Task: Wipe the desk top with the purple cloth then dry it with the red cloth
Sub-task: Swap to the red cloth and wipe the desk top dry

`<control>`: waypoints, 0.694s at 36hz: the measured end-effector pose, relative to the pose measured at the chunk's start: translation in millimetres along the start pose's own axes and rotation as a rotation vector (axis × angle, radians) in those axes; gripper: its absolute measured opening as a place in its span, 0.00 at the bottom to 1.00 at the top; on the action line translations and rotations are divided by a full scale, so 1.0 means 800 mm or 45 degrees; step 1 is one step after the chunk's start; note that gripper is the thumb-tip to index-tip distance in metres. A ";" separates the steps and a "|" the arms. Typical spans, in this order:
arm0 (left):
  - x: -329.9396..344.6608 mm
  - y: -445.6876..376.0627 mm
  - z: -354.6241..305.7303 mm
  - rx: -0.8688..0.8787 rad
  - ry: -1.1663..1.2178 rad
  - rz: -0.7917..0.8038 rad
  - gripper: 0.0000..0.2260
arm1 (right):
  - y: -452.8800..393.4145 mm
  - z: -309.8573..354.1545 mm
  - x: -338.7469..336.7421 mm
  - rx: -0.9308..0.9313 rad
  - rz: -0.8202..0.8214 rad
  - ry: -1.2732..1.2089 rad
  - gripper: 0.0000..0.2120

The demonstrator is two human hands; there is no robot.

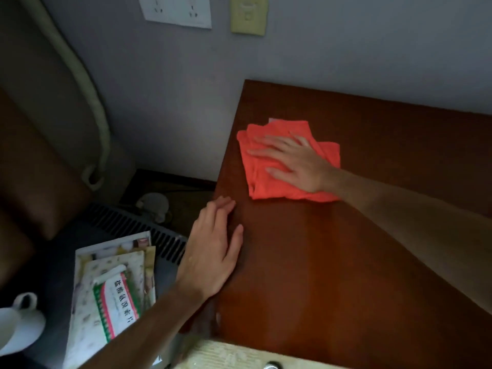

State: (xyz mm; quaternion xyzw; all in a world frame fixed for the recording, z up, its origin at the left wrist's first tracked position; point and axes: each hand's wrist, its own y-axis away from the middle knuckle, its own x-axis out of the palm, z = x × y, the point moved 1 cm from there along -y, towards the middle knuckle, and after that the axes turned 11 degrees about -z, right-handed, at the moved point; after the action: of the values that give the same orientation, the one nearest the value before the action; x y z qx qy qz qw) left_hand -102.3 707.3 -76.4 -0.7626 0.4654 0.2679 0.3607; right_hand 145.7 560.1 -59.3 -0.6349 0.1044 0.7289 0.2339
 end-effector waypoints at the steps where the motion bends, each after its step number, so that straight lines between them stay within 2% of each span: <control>1: 0.001 0.000 0.000 0.002 -0.017 0.012 0.21 | -0.020 -0.015 0.000 0.006 0.004 0.012 0.28; 7: 0.004 0.000 0.001 -0.020 -0.012 0.030 0.21 | -0.127 -0.093 -0.004 0.101 -0.010 0.052 0.32; 12: 0.009 -0.003 0.004 0.012 -0.023 -0.004 0.20 | -0.175 -0.120 0.000 0.254 -0.112 0.041 0.37; 18: 0.006 -0.001 0.000 -0.003 -0.048 0.022 0.19 | -0.177 -0.107 0.011 0.481 -0.225 0.048 0.25; 21: 0.004 0.000 0.000 -0.022 -0.019 0.011 0.19 | -0.172 -0.078 0.020 0.659 -0.225 0.062 0.26; 25: -0.001 0.000 -0.001 -0.041 0.139 -0.042 0.19 | -0.147 -0.028 0.026 0.674 -0.230 0.051 0.26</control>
State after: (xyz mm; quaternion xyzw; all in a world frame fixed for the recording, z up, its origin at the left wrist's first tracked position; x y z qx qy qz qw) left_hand -102.4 707.0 -75.0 -0.7894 0.4673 0.2274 0.3268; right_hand 219.5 656.5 -66.5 -0.5727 0.2387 0.6398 0.4535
